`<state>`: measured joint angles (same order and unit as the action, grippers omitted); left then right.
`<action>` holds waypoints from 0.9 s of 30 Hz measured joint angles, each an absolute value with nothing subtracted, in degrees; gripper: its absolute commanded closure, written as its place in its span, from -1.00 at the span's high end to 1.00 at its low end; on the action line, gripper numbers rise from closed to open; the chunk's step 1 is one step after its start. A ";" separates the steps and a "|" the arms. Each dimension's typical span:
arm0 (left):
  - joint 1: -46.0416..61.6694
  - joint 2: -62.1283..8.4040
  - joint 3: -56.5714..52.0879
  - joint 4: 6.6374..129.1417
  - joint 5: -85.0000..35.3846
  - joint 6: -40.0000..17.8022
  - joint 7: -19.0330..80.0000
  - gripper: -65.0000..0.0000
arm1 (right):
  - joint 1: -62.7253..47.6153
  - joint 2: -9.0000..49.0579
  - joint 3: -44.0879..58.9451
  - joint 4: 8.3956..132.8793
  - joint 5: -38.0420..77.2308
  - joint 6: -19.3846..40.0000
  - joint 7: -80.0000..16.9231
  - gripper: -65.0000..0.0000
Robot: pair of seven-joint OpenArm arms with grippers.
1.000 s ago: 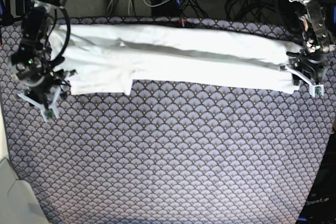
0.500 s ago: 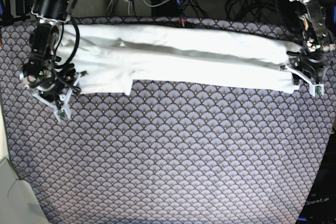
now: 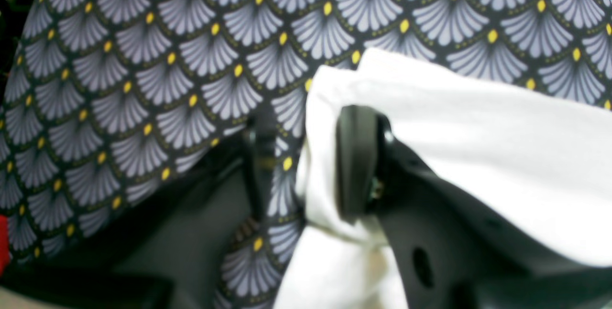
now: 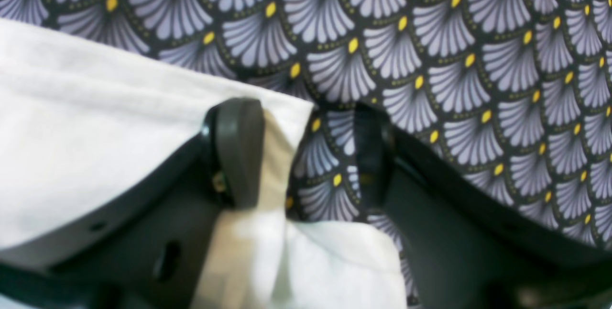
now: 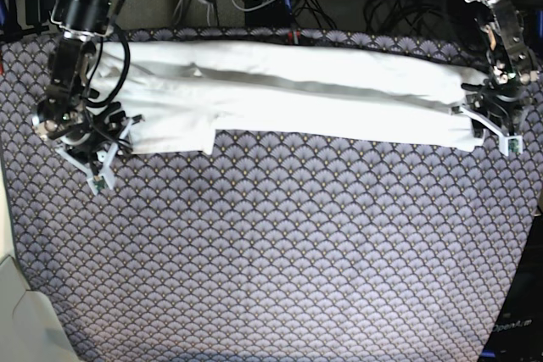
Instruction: Fold the T-shirt properly
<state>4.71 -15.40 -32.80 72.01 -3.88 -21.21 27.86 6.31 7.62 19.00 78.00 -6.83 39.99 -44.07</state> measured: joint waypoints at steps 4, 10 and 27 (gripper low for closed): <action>4.71 -15.40 -32.80 72.01 -3.86 -21.23 27.83 -0.31 | 6.28 7.55 19.05 78.04 -6.85 39.99 -43.99 -0.13; 4.71 -15.40 -32.80 72.01 -3.90 -21.23 27.81 -0.32 | 6.11 6.83 19.00 78.04 -5.96 40.03 -43.88 -0.85; 4.43 -15.33 -32.75 72.01 -3.92 -21.23 28.08 -0.32 | 0.16 5.17 18.65 94.87 -7.31 40.23 -46.22 -1.00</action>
